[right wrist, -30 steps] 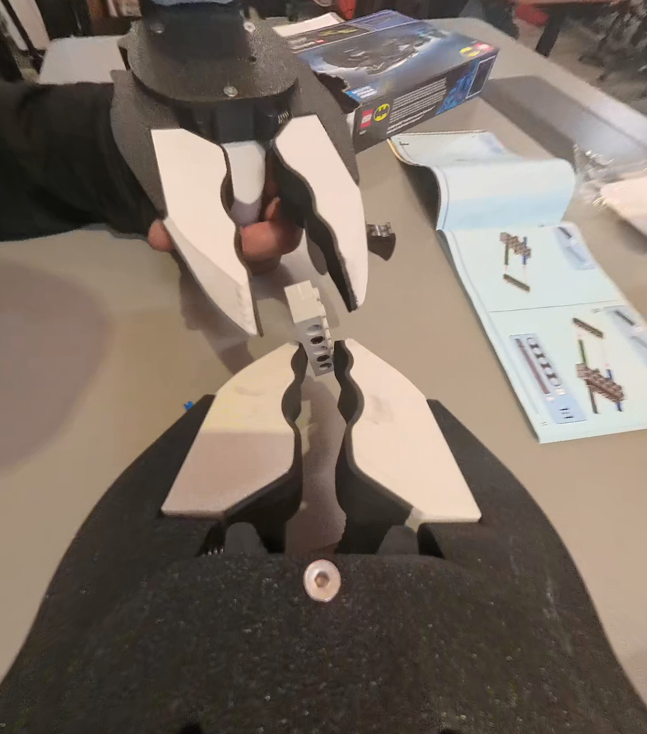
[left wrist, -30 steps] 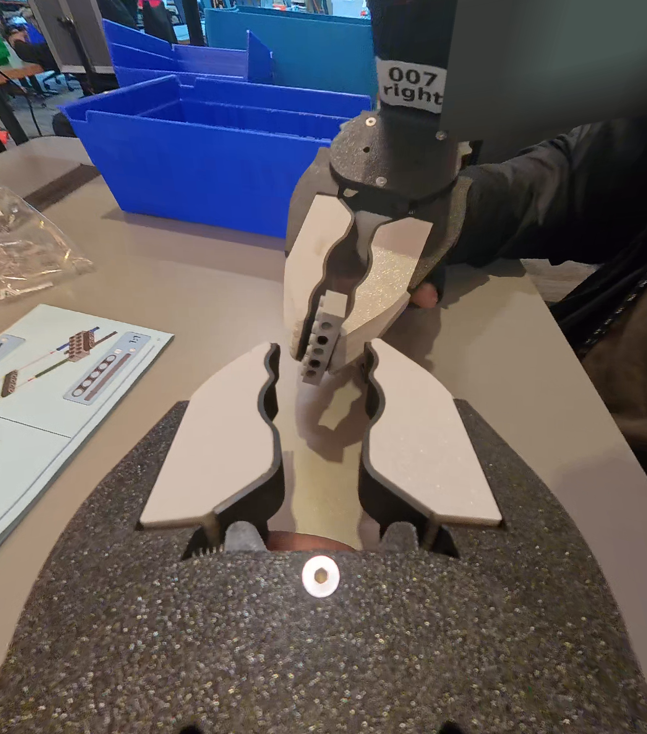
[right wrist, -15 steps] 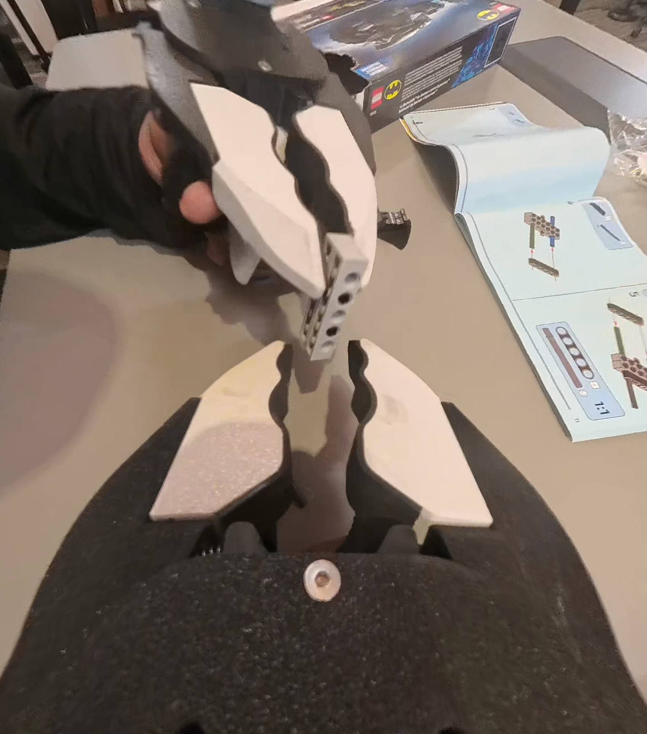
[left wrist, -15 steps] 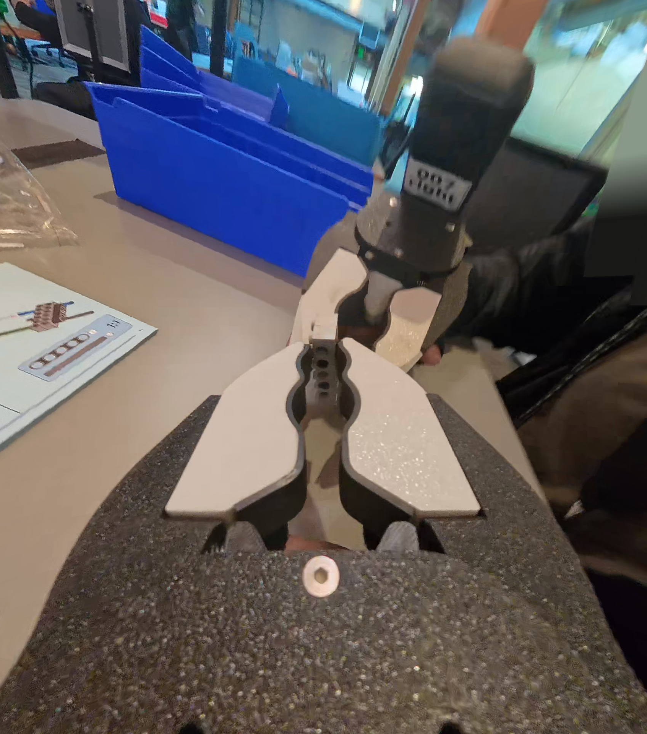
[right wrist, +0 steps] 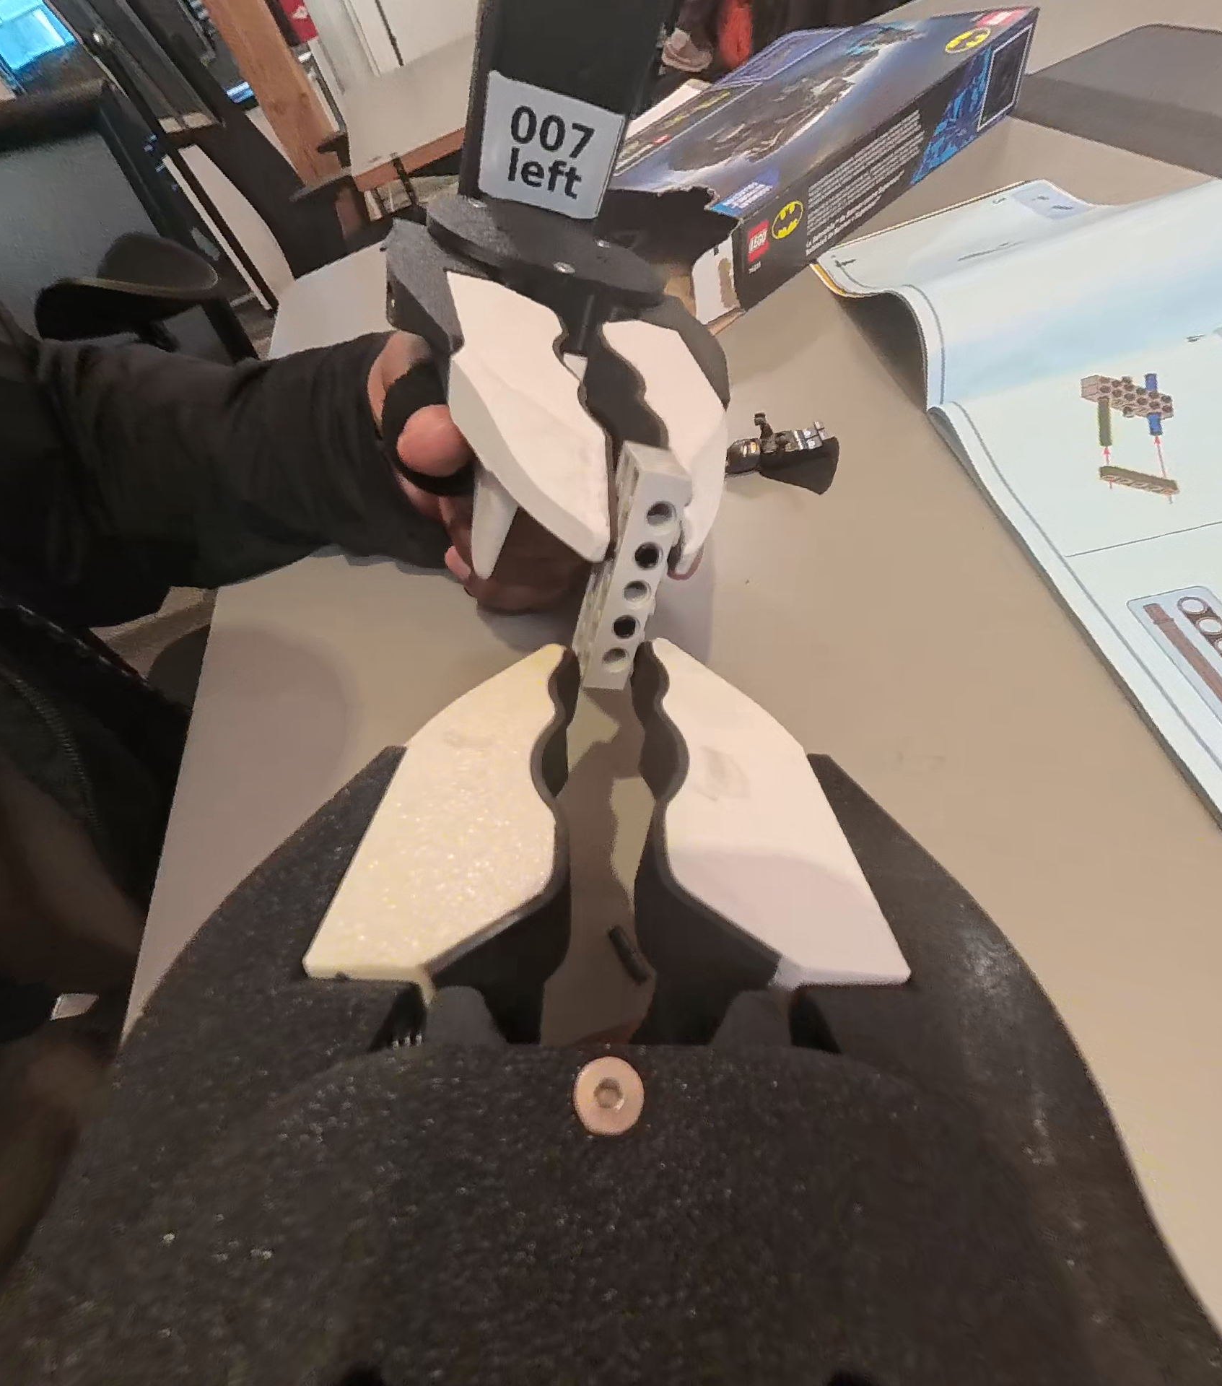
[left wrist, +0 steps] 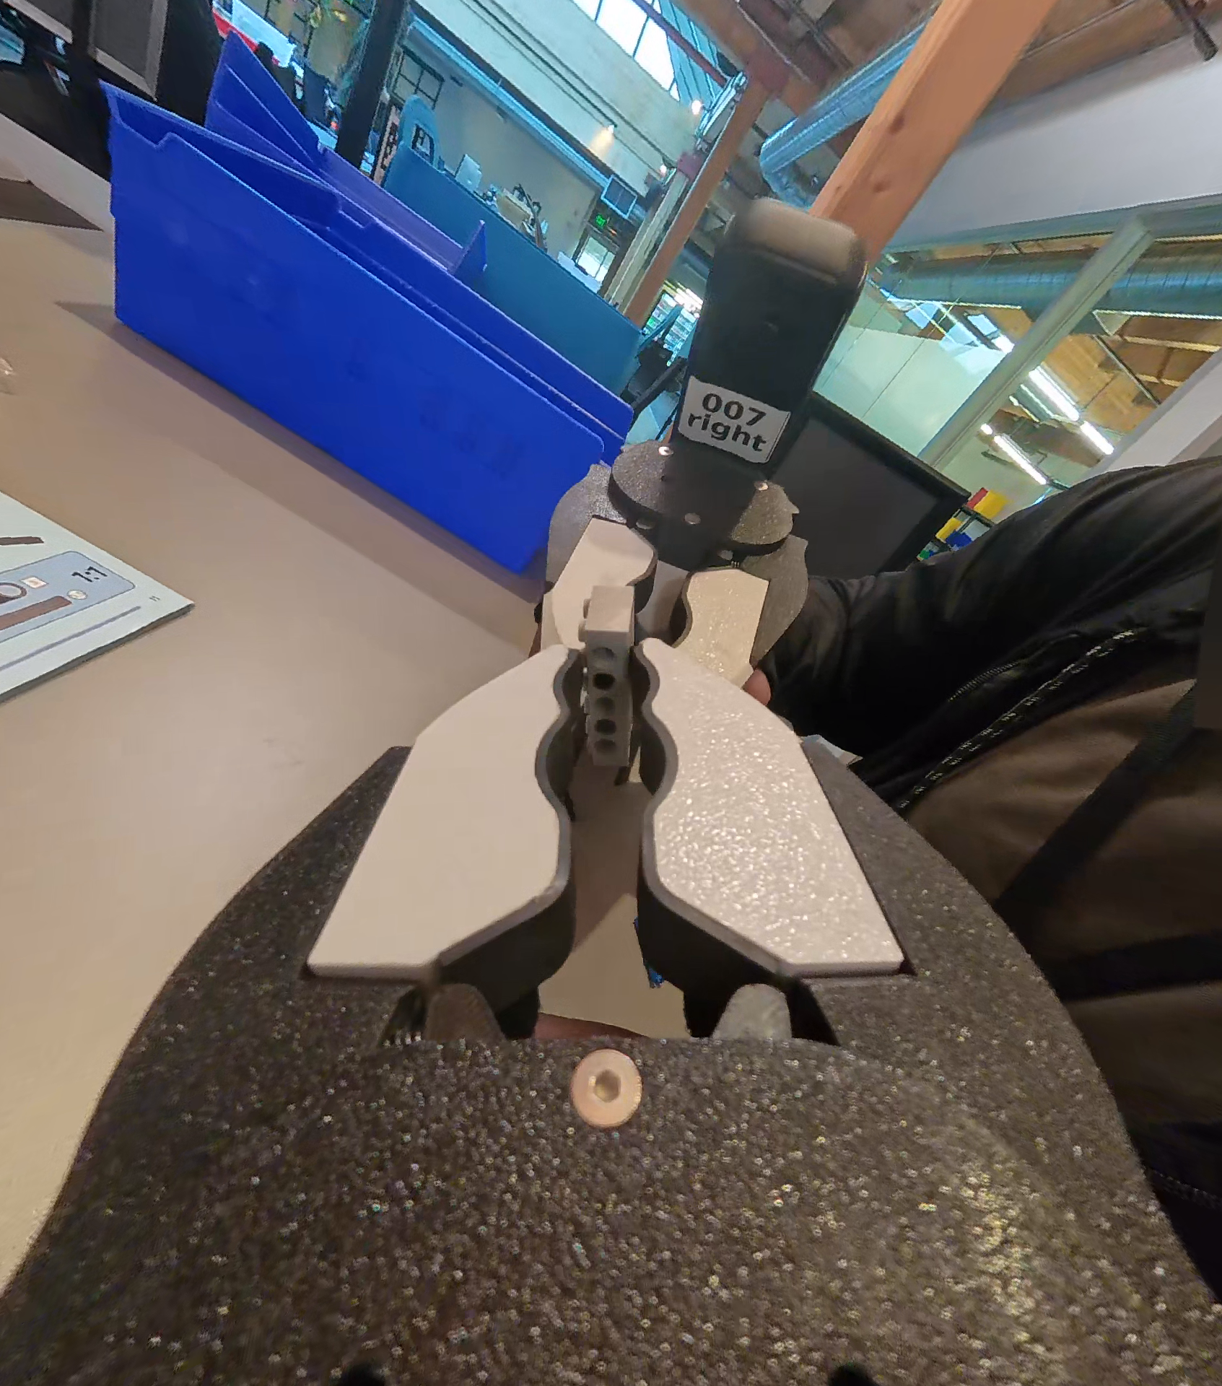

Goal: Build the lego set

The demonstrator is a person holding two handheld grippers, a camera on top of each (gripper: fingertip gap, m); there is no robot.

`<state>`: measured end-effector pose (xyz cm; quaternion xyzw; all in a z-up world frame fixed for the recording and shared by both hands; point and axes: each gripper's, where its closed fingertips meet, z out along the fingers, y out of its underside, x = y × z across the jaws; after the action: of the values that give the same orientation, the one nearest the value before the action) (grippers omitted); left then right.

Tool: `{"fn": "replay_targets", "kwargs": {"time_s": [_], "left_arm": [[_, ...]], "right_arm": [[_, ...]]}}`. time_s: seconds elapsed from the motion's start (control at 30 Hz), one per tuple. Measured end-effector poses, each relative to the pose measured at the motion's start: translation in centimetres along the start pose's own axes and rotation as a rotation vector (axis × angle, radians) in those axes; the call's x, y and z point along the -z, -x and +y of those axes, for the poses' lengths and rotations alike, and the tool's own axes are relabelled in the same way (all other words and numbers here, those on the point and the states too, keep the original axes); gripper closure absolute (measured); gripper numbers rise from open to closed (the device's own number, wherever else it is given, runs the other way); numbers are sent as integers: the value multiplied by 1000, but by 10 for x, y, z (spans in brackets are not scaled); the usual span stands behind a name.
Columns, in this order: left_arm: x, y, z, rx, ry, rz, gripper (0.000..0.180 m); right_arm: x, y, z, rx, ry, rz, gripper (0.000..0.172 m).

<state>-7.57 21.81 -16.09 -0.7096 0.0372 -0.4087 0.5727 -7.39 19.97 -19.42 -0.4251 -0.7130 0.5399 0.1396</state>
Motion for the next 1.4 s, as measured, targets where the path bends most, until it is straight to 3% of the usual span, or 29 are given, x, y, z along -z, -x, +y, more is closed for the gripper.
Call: {"fn": "replay_targets", "kwargs": {"time_s": [0.17,1.03,1.27,1.4], "left_arm": [[-5,-2,7,-34,44,-10,165],[-4,-8,0,-39,-16,32,169],[3,2,-6,-40,-43,-26,169],[5,8,-1,-52,0,-75,169]], "right_arm": [[4,0,-8,-22,-42,-6,158],[4,6,-9,-10,-53,-38,159],[23,-14,10,272,145,97,141],[30,-19,30,282,274,89,140]]}}
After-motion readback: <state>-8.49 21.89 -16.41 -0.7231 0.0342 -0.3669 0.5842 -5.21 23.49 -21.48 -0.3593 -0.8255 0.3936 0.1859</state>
